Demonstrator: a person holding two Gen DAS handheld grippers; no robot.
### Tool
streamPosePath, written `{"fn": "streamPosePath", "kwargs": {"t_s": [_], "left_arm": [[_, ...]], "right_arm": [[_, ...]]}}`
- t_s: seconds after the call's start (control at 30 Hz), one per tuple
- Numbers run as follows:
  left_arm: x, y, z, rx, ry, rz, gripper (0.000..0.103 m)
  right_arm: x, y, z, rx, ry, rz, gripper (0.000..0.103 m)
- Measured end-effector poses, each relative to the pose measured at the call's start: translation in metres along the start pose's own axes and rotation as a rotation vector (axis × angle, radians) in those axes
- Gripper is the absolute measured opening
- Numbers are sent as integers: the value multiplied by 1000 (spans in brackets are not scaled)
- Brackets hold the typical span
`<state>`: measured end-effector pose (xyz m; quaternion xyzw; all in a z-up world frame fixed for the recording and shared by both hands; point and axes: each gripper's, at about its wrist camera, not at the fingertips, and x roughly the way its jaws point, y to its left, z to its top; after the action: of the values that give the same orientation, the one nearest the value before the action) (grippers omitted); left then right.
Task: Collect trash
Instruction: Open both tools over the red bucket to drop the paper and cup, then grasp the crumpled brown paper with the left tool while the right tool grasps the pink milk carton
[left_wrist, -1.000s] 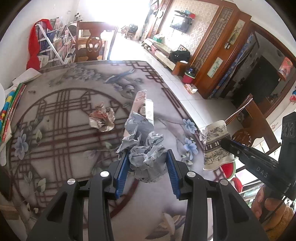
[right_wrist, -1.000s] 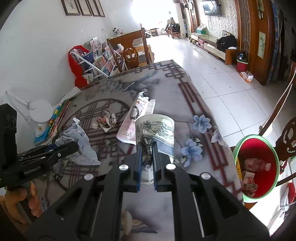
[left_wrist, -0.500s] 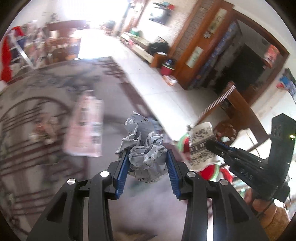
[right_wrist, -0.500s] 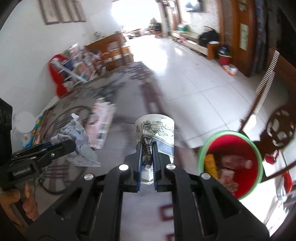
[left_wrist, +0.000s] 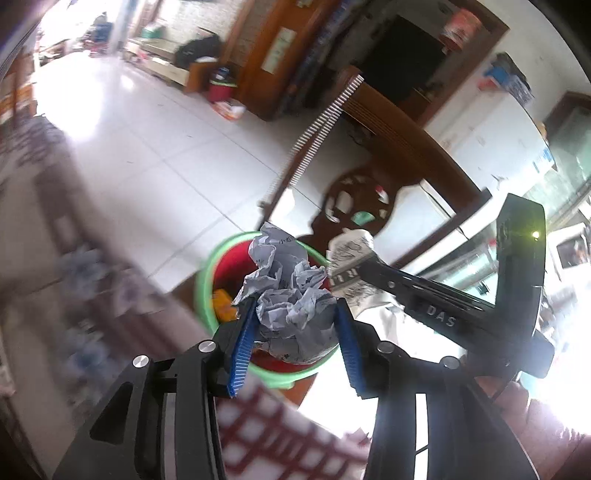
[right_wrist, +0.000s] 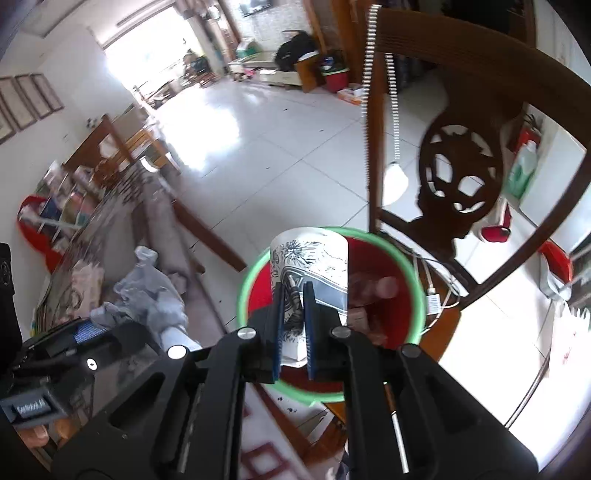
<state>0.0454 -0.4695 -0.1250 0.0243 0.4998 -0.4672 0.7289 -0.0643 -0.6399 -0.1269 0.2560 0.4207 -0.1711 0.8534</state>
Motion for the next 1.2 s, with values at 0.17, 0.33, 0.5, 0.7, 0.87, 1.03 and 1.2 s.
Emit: {"fn": "streamPosePath", "kwargs": {"t_s": [0.17, 0.33, 0.5, 0.7, 0.87, 1.03, 1.2], "left_arm": [[11, -2, 9, -14, -12, 7, 74], [-16, 28, 6, -56, -47, 92, 74], [-87, 81, -19, -161, -180, 278, 75], [-163, 159, -81, -366, -232, 516, 75], [-206, 205, -127, -535, -250, 589, 75], [-238, 234, -153, -606, -280, 598, 75], [-249, 269, -148, -615, -289, 585, 75]], "right_arm": [[5, -19, 13, 46, -23, -38, 55], [13, -1, 21, 26, -11, -26, 56], [36, 99, 18, -146, 43, 131, 67], [81, 244, -4, -314, 206, 359, 76], [122, 350, -27, -421, 282, 400, 84], [166, 411, -51, -522, 338, 301, 86], [177, 415, -71, -507, 375, 268, 73]]}}
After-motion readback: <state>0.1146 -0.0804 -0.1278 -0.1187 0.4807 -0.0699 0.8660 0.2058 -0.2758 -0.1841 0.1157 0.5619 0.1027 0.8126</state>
